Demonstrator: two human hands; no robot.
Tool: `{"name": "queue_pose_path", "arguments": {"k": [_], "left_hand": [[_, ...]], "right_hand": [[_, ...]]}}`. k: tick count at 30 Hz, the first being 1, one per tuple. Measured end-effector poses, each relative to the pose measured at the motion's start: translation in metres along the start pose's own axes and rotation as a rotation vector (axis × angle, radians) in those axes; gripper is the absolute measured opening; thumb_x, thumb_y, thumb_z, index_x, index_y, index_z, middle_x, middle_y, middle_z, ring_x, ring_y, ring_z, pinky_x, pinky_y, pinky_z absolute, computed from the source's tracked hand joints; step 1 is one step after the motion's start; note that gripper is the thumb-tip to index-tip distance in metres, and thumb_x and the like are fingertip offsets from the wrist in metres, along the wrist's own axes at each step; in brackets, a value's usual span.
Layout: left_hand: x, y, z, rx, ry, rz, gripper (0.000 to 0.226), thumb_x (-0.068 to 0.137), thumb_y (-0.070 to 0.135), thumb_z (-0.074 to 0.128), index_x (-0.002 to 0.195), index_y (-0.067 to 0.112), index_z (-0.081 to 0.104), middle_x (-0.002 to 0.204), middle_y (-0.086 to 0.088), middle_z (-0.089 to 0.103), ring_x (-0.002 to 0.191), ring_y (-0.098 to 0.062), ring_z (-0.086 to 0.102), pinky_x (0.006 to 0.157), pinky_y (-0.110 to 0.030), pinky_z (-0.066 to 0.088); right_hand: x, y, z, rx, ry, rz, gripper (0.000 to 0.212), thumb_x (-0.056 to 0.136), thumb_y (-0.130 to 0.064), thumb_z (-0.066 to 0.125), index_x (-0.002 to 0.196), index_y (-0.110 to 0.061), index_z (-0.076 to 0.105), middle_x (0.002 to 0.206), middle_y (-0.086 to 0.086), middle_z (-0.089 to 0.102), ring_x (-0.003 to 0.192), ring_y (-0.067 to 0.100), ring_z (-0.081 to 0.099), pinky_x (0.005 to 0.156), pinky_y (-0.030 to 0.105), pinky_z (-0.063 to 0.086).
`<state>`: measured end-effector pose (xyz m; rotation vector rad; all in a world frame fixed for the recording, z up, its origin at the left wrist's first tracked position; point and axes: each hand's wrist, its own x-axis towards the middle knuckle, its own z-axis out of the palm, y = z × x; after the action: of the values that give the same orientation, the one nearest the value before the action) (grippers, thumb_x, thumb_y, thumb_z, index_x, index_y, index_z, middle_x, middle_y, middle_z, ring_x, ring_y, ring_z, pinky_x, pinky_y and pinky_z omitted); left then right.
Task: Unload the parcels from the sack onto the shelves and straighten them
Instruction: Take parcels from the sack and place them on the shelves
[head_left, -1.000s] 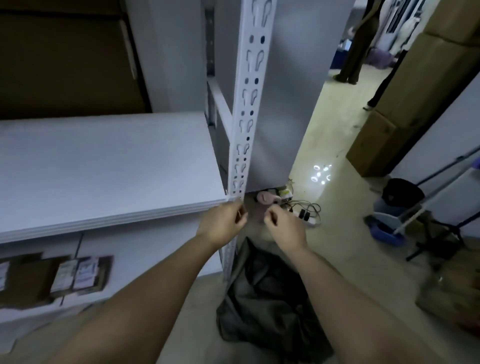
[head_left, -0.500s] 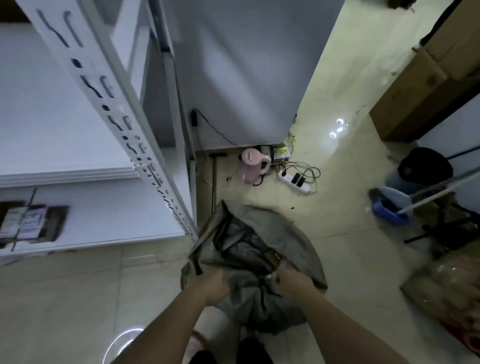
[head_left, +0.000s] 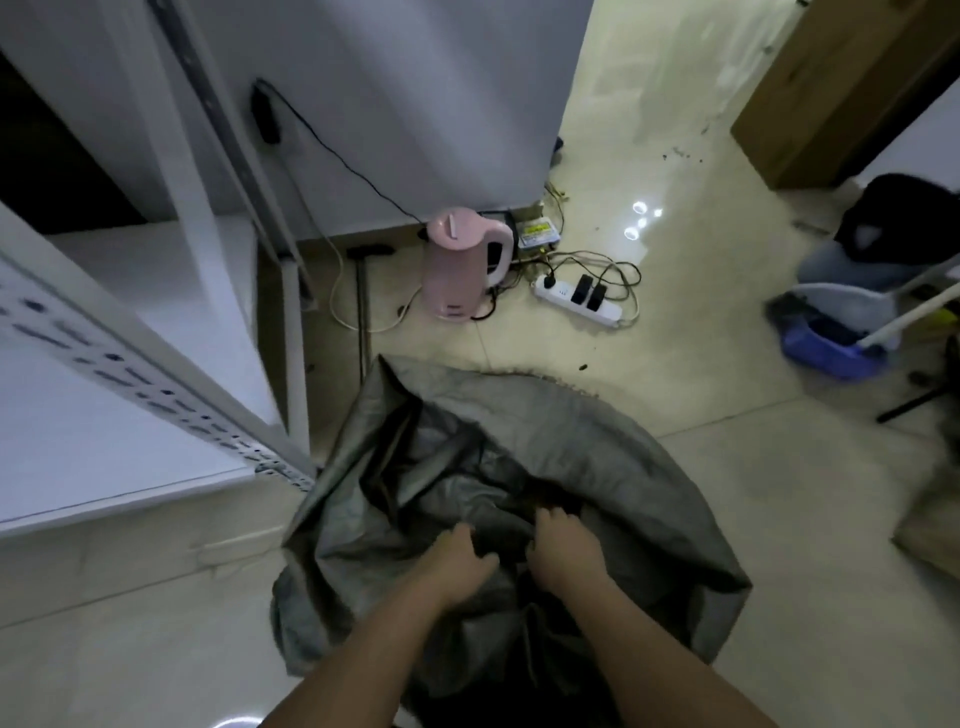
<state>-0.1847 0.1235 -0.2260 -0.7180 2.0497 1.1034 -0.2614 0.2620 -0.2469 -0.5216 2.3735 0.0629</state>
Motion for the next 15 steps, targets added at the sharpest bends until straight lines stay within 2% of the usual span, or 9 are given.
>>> {"name": "queue_pose_path", "arguments": {"k": [4, 8, 9, 11, 13, 15], "left_hand": [[0.103, -0.019, 0.039, -0.111, -0.029, 0.078, 0.046, 0.090, 0.029, 0.053, 0.131, 0.008, 0.051, 0.132, -0.013, 0.054, 0.118, -0.026, 0.052, 0.101, -0.036, 0.044], [0.175, -0.023, 0.073, -0.201, -0.033, 0.054, 0.059, 0.091, 0.029, 0.056, 0.139, 0.000, 0.037, 0.138, -0.021, 0.048, 0.126, -0.031, 0.047, 0.106, -0.037, 0.040], [0.188, -0.021, 0.080, -0.223, -0.030, 0.064, 0.061, 0.092, 0.028, 0.056, 0.141, -0.001, 0.034, 0.141, -0.019, 0.046, 0.128, -0.030, 0.045, 0.108, -0.032, 0.037], [0.208, -0.016, 0.092, -0.279, -0.031, 0.108, 0.052, 0.093, 0.023, 0.055, 0.137, 0.002, 0.040, 0.138, -0.011, 0.049, 0.126, -0.025, 0.048, 0.101, -0.022, 0.037], [0.220, -0.008, 0.100, -0.333, -0.055, 0.137, 0.039, 0.093, 0.017, 0.053, 0.130, 0.007, 0.048, 0.132, -0.002, 0.051, 0.121, -0.021, 0.050, 0.098, -0.023, 0.040], [0.227, -0.002, 0.109, -0.407, -0.082, 0.147, 0.037, 0.093, 0.012, 0.051, 0.129, 0.003, 0.053, 0.131, -0.013, 0.056, 0.120, -0.025, 0.053, 0.101, -0.032, 0.043]], "right_hand": [[0.086, 0.016, 0.047, -0.111, 0.037, 0.025, 0.043, 0.097, -0.026, 0.043, 0.137, -0.009, 0.035, 0.137, 0.013, 0.043, 0.124, 0.029, 0.044, 0.096, 0.037, 0.040], [0.136, 0.037, 0.069, -0.205, 0.146, 0.056, 0.053, 0.099, -0.033, 0.043, 0.144, -0.009, 0.031, 0.143, 0.015, 0.043, 0.129, 0.030, 0.044, 0.100, 0.037, 0.038], [0.145, 0.043, 0.073, -0.207, 0.163, 0.063, 0.051, 0.100, -0.036, 0.041, 0.143, -0.009, 0.035, 0.141, 0.015, 0.046, 0.127, 0.029, 0.046, 0.098, 0.035, 0.039], [0.155, 0.053, 0.076, -0.172, 0.206, 0.082, 0.046, 0.100, -0.040, 0.039, 0.134, -0.010, 0.049, 0.134, 0.014, 0.054, 0.120, 0.028, 0.052, 0.092, 0.032, 0.042], [0.160, 0.061, 0.072, -0.147, 0.296, 0.104, 0.042, 0.099, -0.040, 0.040, 0.120, -0.011, 0.061, 0.122, 0.012, 0.063, 0.111, 0.028, 0.059, 0.084, 0.031, 0.046], [0.161, 0.067, 0.069, -0.148, 0.353, 0.124, 0.038, 0.098, -0.035, 0.042, 0.113, -0.011, 0.066, 0.115, 0.011, 0.066, 0.106, 0.027, 0.062, 0.080, 0.030, 0.047]]}}
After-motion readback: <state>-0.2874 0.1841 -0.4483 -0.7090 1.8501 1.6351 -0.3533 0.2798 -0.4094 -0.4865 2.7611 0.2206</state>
